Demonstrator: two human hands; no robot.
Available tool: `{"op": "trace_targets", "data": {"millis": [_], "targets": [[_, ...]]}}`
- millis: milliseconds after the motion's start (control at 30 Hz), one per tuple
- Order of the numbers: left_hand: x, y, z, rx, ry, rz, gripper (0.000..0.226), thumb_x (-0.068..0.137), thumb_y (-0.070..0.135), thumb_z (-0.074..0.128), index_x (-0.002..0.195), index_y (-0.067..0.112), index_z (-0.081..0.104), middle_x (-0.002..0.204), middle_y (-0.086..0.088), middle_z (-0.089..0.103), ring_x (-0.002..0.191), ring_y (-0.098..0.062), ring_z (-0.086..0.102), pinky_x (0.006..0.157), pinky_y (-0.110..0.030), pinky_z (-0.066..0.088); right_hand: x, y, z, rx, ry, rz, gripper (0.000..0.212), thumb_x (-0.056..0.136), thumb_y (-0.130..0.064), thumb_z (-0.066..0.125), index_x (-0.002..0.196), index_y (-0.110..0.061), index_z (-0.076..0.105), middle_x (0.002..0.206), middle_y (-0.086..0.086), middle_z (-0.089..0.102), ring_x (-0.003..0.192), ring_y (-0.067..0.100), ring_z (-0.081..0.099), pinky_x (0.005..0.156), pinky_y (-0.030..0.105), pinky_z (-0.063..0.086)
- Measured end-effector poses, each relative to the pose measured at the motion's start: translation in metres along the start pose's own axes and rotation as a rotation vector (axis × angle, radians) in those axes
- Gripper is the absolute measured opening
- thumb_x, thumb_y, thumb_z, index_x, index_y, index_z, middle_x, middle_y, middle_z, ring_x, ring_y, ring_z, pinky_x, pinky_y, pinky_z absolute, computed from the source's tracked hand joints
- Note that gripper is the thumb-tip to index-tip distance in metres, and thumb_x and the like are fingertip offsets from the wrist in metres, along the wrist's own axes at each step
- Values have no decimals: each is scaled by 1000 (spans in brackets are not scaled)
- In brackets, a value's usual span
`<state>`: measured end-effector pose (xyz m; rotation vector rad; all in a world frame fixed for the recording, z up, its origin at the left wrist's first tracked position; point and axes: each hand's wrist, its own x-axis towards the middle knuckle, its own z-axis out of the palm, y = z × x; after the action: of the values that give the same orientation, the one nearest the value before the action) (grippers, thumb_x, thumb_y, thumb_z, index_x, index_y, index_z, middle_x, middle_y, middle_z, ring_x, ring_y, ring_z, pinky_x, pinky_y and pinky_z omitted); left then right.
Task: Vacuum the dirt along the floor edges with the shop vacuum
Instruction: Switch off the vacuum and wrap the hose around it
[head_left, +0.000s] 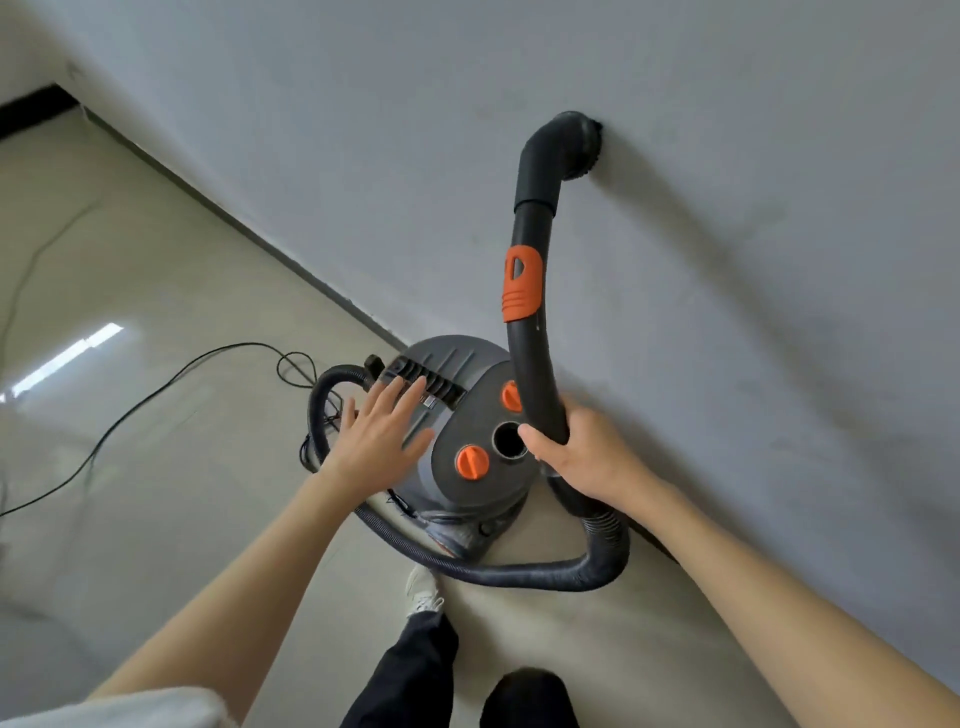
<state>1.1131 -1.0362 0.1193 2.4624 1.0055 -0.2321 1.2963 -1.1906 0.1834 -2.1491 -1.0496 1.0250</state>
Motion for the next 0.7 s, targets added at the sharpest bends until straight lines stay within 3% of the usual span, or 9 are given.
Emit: {"op": "trace_targets", "data": {"millis": [133,333,600,700], "targets": [[24,-16,24,1,-68,-40,65,97,44,38,151,29,6,158,-3,9,146,-25,1,118,-50,3,39,15,5,-127,-73,31,25,89,-44,58,108,-31,49,83,3,65,75,15,62,67,29,48],[44,-19,93,-105,4,-20,59,93,36,54,145,20,31,154,-6,24,145,-23,12,116,-40,9,87,53,14,-228,-139,70,20,86,-42,62,96,-27,53,82,0,64,78,21,60,70,34,47],[51,-8,170,-261,152,98,47,79,24,73,123,23,60,151,-17,28,142,-37,19,114,-51,14,116,101,27,-269,-169,24,22,85,-38,64,76,-30,46,72,-2,58,72,21,56,68,36,47],[58,-10,181,-303,216,101,33,81,23,71,113,20,64,150,-17,30,142,-38,19,114,-49,13,122,116,25,-284,-161,16,22,85,-39,64,82,-22,51,75,3,61,74,23,58,69,39,49]]}}
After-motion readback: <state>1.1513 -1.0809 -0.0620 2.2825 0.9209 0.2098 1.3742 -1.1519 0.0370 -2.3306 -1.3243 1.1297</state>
